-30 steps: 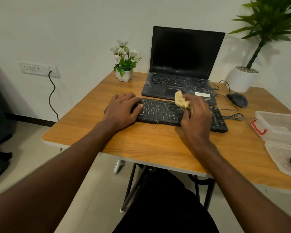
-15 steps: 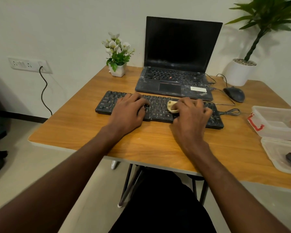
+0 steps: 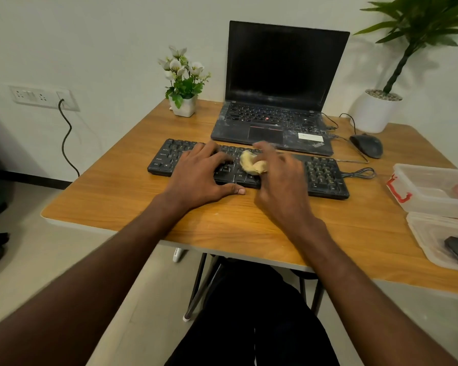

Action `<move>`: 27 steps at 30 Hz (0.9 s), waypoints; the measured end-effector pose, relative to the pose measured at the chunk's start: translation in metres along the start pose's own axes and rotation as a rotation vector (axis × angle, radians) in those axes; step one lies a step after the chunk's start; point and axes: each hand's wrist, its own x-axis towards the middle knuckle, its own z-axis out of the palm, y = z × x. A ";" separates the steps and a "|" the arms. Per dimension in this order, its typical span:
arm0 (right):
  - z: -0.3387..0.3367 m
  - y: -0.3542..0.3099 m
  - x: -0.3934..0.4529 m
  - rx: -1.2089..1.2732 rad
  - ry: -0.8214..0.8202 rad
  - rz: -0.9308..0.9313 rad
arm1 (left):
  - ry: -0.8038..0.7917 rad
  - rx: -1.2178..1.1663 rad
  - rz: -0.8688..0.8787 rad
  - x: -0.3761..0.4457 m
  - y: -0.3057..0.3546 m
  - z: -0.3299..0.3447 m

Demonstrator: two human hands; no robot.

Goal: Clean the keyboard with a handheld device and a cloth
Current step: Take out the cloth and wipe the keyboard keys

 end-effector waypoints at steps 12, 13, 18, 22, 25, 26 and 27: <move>-0.004 0.001 0.000 0.137 0.096 0.119 | -0.025 0.011 -0.026 0.001 0.001 0.000; -0.002 0.002 0.001 0.129 0.050 0.071 | -0.021 0.009 -0.026 0.001 0.001 0.000; -0.003 0.008 -0.001 0.240 -0.050 0.056 | -0.017 0.009 -0.038 0.002 0.002 0.001; -0.003 0.005 0.000 0.152 -0.005 0.043 | -0.030 0.012 -0.043 0.002 0.002 0.000; 0.000 0.001 0.002 0.033 -0.001 0.019 | -0.031 0.010 -0.045 0.002 0.002 0.001; 0.001 0.002 0.003 0.057 -0.023 0.019 | -0.027 0.009 -0.044 0.002 0.002 0.001; 0.000 0.004 0.002 0.100 -0.045 0.016 | -0.025 0.009 -0.042 0.002 0.002 0.001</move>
